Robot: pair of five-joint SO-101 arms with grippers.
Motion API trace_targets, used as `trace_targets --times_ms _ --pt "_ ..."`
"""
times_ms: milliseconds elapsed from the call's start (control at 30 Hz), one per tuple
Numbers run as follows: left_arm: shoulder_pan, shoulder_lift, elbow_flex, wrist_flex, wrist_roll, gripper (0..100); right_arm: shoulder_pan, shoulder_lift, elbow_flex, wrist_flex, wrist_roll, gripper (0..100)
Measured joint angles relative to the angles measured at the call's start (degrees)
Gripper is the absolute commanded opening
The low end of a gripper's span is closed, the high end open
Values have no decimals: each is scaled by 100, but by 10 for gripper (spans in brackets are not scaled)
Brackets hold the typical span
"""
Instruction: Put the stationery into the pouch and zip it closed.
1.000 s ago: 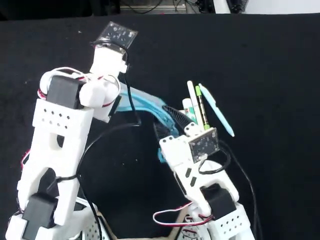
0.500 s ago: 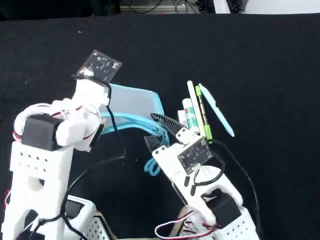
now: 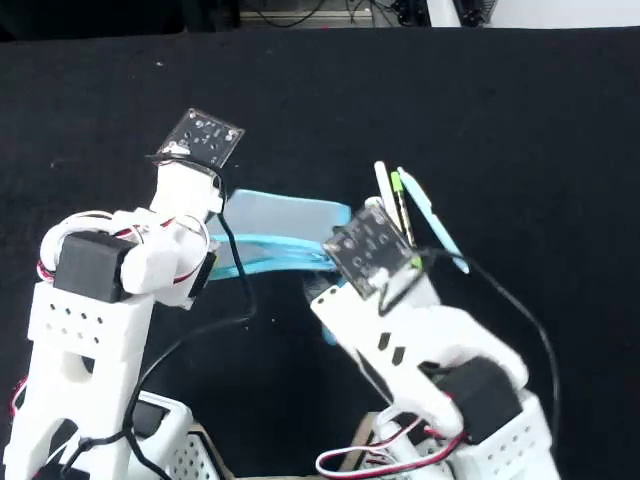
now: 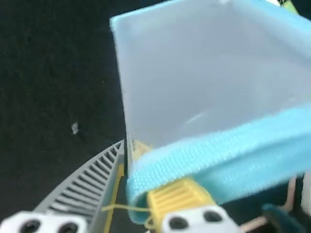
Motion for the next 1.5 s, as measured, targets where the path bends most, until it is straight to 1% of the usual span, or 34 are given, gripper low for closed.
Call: trace_targets --times_ms 100,233,333,433,500,567,667,767,867,967,1033,1133,1233,1300,1500 --pt "-246 0 299 -457 79 30 9 730 -932 730 202 152" --pt "-932 9 686 -1143 105 30 35 1354 -1916 1451 211 152" --pt "-1196 9 695 -1415 105 30 44 1618 -2154 1591 229 153" --pt "-1275 9 695 -1468 149 30 53 1591 -2180 1600 229 153" --pt "-1284 9 695 -1468 149 30 352 1688 -2180 1600 167 153" --pt "-1301 9 695 -1468 299 30 818 1978 -2180 1495 -79 152" --pt "-1398 9 721 -1811 651 30 1591 2382 -2004 1196 -378 149" --pt "-1451 -9 1248 -2523 862 30 2224 2971 -1829 923 -571 149" --pt "-1451 -281 2013 -3253 897 30 2505 3429 -1705 826 -598 149" --pt "-1451 -826 2796 -3824 905 30 2532 3807 -1618 774 -607 149" --pt "-1442 -1292 3244 -3991 905 30 2541 4018 -1556 651 -607 149" --pt "-1442 -1925 3789 -4088 905 30 2549 4308 -1415 290 -607 148" --pt "-1433 -2295 4070 -4088 914 30 2549 4615 -1187 -211 -607 148" --pt "-1433 -2409 4158 -4088 914 30 2532 4835 -1055 -519 -607 148" --pt "-1433 -2462 4519 -4088 932 30 2057 5512 -800 -1116 -642 148"
